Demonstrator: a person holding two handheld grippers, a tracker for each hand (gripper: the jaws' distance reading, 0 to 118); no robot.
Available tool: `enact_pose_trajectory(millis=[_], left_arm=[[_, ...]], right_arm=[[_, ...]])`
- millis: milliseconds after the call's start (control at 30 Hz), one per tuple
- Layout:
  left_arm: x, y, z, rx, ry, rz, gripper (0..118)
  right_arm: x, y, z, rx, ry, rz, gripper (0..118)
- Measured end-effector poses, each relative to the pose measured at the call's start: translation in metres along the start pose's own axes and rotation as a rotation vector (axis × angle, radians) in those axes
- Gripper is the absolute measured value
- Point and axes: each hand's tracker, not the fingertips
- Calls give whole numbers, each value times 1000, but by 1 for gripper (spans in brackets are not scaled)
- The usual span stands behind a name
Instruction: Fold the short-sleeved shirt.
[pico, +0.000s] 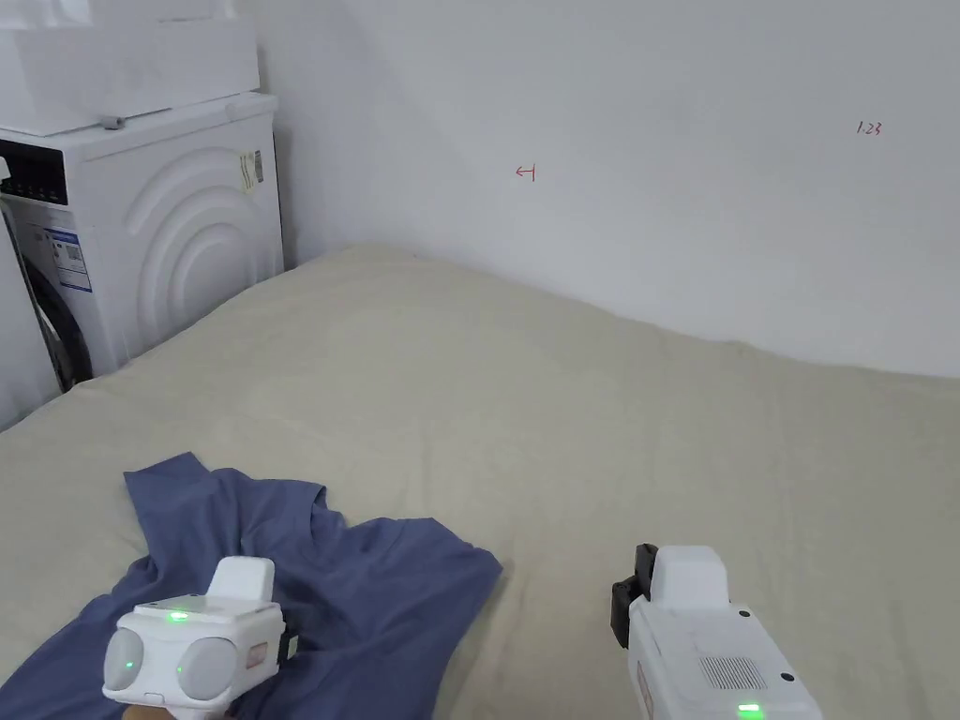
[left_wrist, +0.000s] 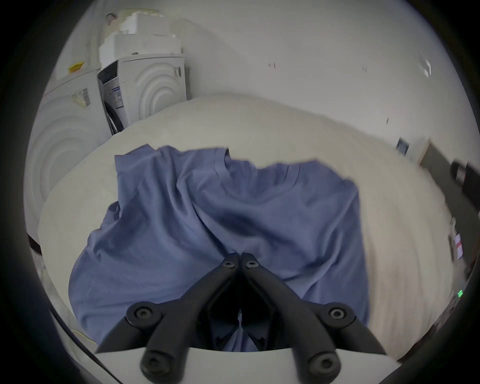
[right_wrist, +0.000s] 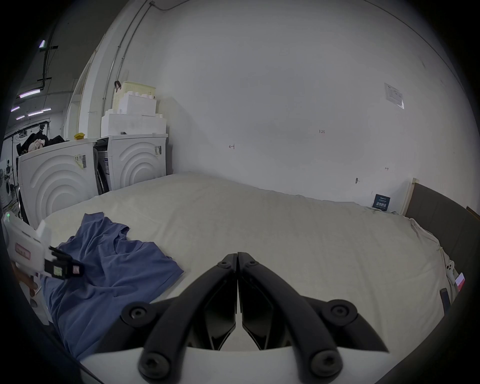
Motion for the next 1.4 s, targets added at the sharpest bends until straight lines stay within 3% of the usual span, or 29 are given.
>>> enact_pose_trajectory(millis=[400, 600, 1067, 1400], left_arm=[[-10, 21, 34, 230, -123, 120, 0], [34, 53, 38, 257, -229, 51, 0], [202, 97, 24, 285, -413, -111, 0], [369, 109, 7, 245, -625, -281, 0]], right_arm=[[29, 0, 7, 44, -48, -40, 0], [67, 4, 24, 73, -116, -66, 0], [193, -8, 94, 109, -366, -135, 0], [263, -21, 149, 122, -531, -156, 0]])
